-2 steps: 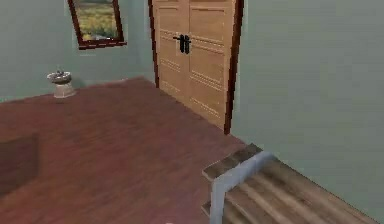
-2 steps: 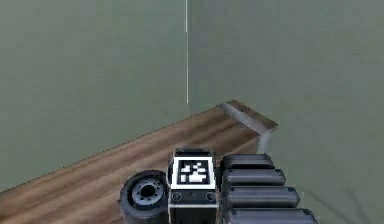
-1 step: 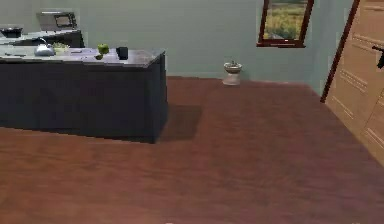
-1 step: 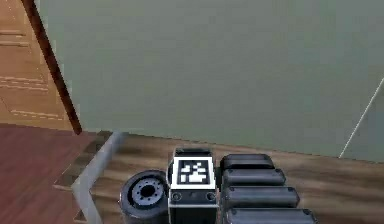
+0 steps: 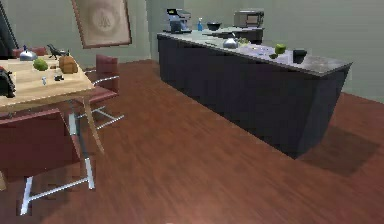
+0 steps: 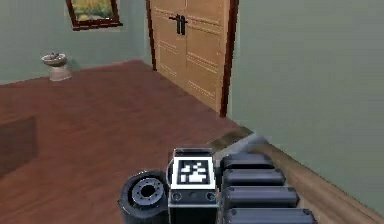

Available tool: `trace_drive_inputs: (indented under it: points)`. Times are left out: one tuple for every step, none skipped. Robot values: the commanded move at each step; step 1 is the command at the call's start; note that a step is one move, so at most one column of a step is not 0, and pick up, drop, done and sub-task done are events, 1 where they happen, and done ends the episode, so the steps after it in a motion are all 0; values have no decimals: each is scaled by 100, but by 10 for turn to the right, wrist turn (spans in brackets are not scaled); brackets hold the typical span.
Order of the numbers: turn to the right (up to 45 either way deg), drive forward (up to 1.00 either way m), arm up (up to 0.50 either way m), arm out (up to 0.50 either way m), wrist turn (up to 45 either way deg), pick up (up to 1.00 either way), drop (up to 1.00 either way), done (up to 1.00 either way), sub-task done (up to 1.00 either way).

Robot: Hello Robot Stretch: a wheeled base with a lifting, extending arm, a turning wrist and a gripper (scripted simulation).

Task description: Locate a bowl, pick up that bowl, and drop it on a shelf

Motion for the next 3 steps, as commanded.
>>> trace_drive_inputs:
  points:
    - [-60,0,0,0,0,0,0,0,0]
    - [-450,0,0,0,0,0,0,0,0]
    - [-450,0,0,0,0,0,0,0,0]
